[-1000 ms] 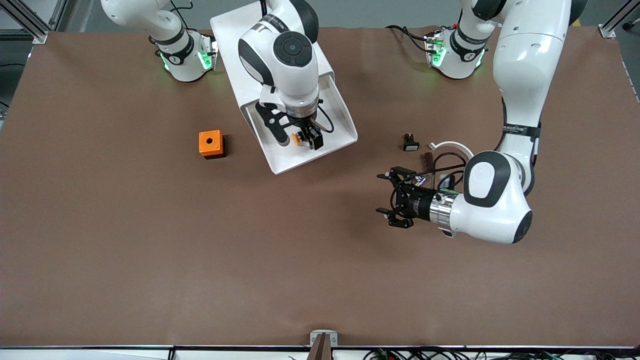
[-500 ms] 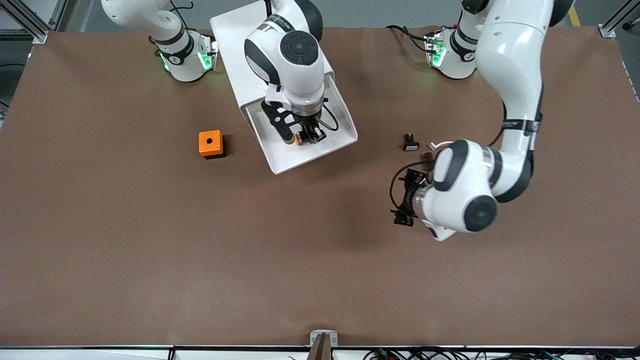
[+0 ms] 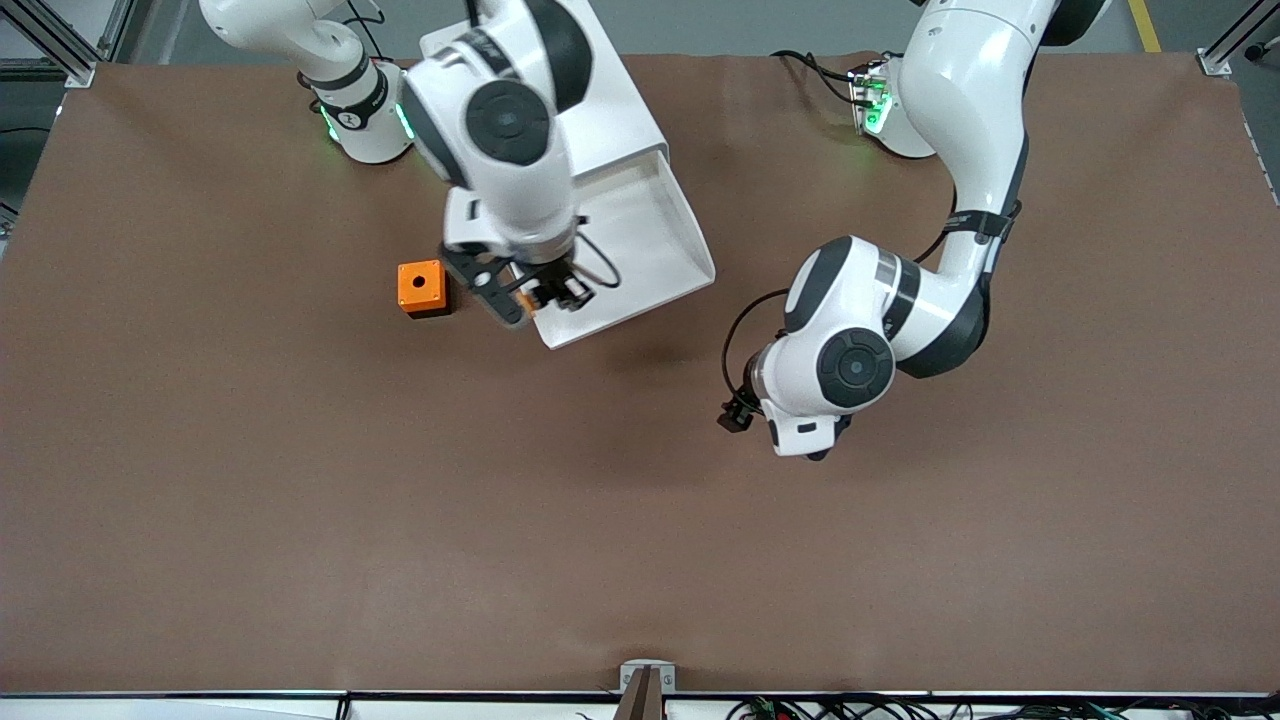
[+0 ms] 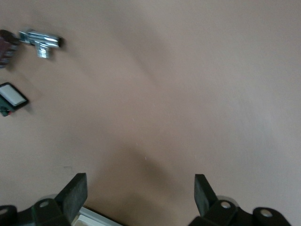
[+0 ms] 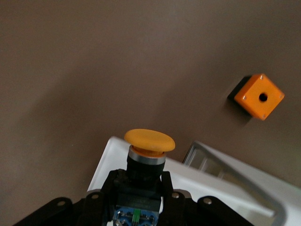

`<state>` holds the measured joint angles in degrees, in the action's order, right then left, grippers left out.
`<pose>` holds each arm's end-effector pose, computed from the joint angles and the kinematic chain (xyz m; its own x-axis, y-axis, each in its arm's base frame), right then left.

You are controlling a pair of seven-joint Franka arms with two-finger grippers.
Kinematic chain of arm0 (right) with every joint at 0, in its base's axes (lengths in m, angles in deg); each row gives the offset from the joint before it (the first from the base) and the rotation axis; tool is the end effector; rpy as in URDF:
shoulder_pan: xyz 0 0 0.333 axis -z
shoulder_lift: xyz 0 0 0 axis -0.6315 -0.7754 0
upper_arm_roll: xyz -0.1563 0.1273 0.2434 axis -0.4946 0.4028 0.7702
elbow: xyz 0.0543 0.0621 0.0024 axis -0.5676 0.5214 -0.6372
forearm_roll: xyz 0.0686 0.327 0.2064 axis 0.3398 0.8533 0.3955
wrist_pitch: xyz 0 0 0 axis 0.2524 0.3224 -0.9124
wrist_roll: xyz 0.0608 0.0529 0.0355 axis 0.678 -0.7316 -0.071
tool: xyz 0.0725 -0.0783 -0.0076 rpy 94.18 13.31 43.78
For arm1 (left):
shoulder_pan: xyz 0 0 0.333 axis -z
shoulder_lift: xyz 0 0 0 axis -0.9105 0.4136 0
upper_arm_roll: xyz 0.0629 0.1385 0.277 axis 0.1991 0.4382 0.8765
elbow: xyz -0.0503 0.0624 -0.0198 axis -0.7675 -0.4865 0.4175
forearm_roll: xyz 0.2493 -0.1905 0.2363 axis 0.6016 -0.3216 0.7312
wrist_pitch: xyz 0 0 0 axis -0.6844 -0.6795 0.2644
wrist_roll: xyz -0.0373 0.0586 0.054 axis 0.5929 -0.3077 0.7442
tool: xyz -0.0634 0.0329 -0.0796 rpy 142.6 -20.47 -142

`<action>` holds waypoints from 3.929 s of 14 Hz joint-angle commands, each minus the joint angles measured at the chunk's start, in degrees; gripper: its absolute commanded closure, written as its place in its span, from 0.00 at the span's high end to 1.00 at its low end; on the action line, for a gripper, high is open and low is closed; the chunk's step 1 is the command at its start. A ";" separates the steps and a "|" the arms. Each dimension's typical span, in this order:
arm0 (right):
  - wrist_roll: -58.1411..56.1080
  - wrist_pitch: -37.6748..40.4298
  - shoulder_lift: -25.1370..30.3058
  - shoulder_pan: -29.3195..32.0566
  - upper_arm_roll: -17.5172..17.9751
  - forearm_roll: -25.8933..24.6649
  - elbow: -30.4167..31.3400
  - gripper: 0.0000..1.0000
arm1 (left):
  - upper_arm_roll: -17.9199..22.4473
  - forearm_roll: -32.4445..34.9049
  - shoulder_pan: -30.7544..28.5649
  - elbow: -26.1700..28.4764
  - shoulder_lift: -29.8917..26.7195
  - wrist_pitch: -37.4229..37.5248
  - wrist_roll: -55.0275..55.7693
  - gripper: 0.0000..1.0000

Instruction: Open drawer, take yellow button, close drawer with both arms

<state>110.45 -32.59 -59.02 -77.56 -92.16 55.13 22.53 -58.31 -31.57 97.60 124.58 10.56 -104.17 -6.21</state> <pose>0.5371 0.3706 0.4818 0.7654 -0.6423 -0.0411 -0.6375 -0.7654 0.0882 0.6089 -0.3884 0.3396 0.6049 0.7457 -0.2795 0.7537 -0.6493 -0.1011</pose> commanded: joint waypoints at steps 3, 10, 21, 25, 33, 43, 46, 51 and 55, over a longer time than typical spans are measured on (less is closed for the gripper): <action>-31.98 -1.14 1.37 16.40 0.84 -0.68 3.95 0.00 | -2.55 4.15 6.98 1.57 -2.60 -3.46 -3.37 1.00; -67.60 -21.60 0.93 35.22 0.84 -4.55 20.56 0.00 | -8.34 4.06 13.85 5.87 -4.70 -3.03 0.57 1.00; -92.07 -44.92 -13.21 46.93 1.19 -1.12 24.28 0.00 | -16.09 4.84 14.11 8.25 -4.62 -2.59 17.09 1.00; -92.69 -44.49 -14.45 47.02 1.19 -1.12 22.16 1.00 | -14.42 11.06 9.65 7.90 -7.34 -0.57 17.11 1.00; -84.79 -17.12 -5.59 46.05 1.36 -0.86 13.30 1.00 | -14.42 23.31 -9.24 7.90 -13.75 3.11 -4.39 1.00; -72.65 10.68 9.98 40.78 1.36 -3.58 3.56 1.00 | -14.69 22.34 -32.28 10.17 -28.24 11.21 -43.59 1.00; -73.18 12.29 9.98 40.87 1.28 -3.58 0.81 1.00 | -12.06 22.17 -32.91 16.49 -34.83 11.12 -52.38 1.00; -72.82 12.29 9.37 40.87 1.19 -3.75 -0.94 1.00 | -6.51 18.21 -31.77 25.64 -45.39 12.17 -63.74 1.00; -72.91 12.38 9.28 41.22 1.10 -2.71 -2.27 1.00 | -6.60 18.30 -31.24 27.41 -49.35 15.07 -64.46 1.00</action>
<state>36.88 -21.26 -48.88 -36.66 -91.23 52.32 22.34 -65.31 -12.70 65.81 149.78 -35.99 -89.91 -69.52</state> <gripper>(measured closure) 0.000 0.000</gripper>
